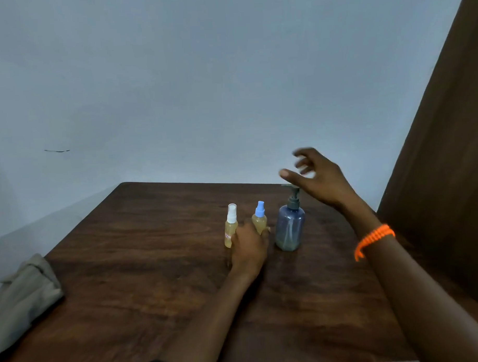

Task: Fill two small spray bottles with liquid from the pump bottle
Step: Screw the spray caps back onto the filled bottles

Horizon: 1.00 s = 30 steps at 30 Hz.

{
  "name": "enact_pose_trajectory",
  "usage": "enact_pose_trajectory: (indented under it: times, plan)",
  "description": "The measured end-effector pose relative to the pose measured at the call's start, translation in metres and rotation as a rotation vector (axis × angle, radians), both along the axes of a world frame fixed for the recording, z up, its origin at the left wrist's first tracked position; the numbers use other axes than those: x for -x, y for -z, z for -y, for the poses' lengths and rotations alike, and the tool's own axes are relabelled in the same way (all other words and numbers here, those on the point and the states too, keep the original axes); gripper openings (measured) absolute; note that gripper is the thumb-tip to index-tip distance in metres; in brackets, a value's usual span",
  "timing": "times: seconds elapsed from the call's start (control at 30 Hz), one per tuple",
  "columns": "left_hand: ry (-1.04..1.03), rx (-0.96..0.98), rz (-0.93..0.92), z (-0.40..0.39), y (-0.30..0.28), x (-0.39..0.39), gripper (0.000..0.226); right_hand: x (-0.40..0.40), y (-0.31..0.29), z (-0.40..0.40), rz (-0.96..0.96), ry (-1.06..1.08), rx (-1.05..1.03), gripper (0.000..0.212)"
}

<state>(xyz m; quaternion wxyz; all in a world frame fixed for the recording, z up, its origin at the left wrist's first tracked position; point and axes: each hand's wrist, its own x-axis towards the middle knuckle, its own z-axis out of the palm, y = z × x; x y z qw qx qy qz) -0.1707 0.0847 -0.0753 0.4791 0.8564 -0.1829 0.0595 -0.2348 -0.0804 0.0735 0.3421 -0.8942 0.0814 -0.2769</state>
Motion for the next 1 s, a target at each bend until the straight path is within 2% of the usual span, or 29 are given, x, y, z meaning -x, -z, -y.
enact_pose_trajectory:
  times: [0.07,0.13,0.2,0.27,0.37,0.63,0.87,1.0]
  plan:
    - [0.008,-0.009,0.03,0.004,0.0,-0.001,0.027,0.023,0.038,0.015,-0.044,-0.004,-0.23,0.086]
    - [0.012,-0.044,0.047,0.01,-0.002,-0.002,0.03,0.034,0.076,0.02,-0.177,-0.077,-0.255,0.101]
    - [-0.009,-0.105,0.025,0.019,-0.007,-0.004,0.035,0.034,0.108,0.016,-0.229,-0.118,-0.24,0.091]
    - [-0.021,-0.164,0.014,0.028,-0.009,-0.008,0.036,0.02,0.128,0.013,-0.182,-0.052,-0.215,0.08]
    - [-0.026,-0.21,-0.042,0.042,-0.013,-0.019,0.041,-0.013,0.137,0.025,-0.109,0.048,-0.233,0.081]
    - [-0.083,-0.199,-0.12,0.098,-0.021,-0.094,0.045,-0.115,0.154,0.082,-0.052,0.197,-0.34,0.087]
    - [-0.113,-0.164,-0.144,0.127,-0.017,-0.153,0.048,-0.158,0.152,0.097,-0.065,0.261,-0.355,0.063]
    - [-0.128,-0.162,-0.141,0.132,-0.015,-0.164,0.047,-0.167,0.156,0.103,-0.082,0.259,-0.345,0.057]
